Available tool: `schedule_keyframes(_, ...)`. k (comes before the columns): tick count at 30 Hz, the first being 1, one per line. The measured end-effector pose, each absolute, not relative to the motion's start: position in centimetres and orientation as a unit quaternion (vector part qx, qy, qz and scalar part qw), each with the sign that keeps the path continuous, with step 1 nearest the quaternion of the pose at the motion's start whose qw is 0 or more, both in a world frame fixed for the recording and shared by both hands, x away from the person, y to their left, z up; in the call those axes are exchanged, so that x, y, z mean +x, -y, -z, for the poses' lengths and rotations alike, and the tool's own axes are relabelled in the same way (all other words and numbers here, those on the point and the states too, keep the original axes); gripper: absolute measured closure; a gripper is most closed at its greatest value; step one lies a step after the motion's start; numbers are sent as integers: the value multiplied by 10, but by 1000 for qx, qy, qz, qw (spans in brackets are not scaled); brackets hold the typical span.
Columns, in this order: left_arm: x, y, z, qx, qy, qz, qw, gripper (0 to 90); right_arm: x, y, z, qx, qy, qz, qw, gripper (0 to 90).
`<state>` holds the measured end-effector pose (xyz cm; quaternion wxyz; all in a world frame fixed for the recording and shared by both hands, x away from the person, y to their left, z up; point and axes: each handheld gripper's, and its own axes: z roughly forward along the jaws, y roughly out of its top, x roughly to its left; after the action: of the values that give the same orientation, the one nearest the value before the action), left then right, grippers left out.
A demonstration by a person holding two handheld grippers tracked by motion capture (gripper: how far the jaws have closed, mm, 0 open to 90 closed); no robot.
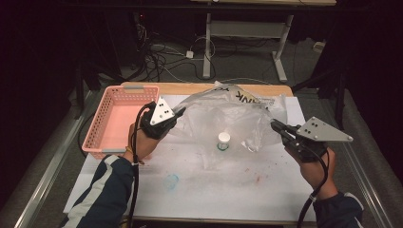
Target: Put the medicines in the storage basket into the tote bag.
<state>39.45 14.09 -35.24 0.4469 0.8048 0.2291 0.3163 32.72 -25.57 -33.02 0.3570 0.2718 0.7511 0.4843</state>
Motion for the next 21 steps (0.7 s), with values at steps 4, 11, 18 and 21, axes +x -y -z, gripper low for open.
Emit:
schedule_keyframes(4, 400, -148, 347, 796, -242, -317, 455, 873, 334, 253, 322, 270, -744, -488, 366, 900)
schedule_keyframes(11, 405, -159, 336, 783, -252, -324, 467, 874, 343, 258, 309, 279, -729, -497, 379, 900)
schedule_keyframes(18, 406, -161, 324, 776, -249, -329, 477, 873, 346, 268, 296, 285, -716, -506, 387, 900)
schedule_keyframes(21, 406, -159, 321, 772, -245, -333, 483, 874, 348, 267, 292, 285, -715, -506, 388, 900)
